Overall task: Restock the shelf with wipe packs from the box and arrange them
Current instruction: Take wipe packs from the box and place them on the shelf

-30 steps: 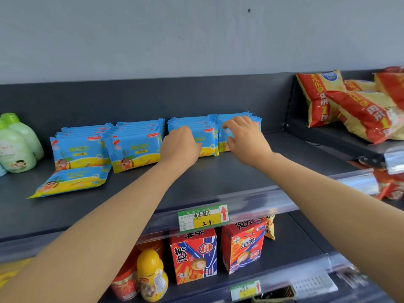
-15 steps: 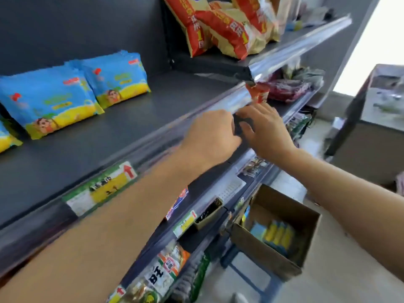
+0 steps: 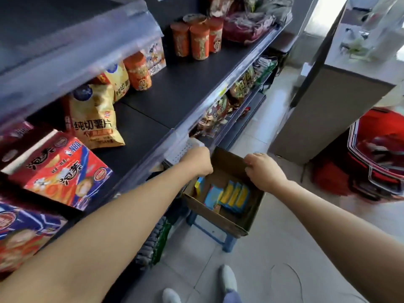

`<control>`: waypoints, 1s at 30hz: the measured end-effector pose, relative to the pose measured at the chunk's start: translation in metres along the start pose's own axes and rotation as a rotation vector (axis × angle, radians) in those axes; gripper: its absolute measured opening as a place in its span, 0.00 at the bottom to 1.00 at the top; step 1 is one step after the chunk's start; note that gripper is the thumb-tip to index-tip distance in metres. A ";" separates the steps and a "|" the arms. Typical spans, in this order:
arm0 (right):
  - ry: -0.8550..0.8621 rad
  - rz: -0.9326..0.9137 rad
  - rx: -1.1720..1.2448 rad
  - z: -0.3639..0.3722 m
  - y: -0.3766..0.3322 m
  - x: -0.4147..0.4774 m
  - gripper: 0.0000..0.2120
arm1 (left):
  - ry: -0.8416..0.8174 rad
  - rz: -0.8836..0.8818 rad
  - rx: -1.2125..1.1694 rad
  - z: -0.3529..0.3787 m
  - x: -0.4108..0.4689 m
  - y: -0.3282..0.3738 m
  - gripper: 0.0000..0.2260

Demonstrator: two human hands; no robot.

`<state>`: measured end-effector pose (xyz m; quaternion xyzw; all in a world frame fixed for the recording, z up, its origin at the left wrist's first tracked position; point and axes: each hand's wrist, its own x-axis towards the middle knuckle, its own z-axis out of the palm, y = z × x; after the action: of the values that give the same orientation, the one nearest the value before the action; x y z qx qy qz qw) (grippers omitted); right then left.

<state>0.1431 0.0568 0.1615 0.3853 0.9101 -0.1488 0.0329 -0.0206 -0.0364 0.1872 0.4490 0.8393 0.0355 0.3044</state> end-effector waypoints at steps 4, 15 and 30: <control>-0.126 -0.020 0.026 0.038 0.026 0.030 0.15 | -0.085 -0.133 -0.067 0.046 0.046 -0.013 0.08; -0.409 -0.042 0.012 0.183 0.063 0.100 0.16 | -0.048 -0.348 -0.118 0.169 0.141 -0.051 0.12; -0.639 0.021 -0.134 0.331 0.056 0.165 0.37 | 0.083 -0.349 0.226 0.241 0.205 -0.074 0.10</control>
<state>0.0494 0.1097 -0.1965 0.3253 0.8576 -0.2016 0.3437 -0.0282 0.0273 -0.1318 0.3264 0.9148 -0.0936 0.2187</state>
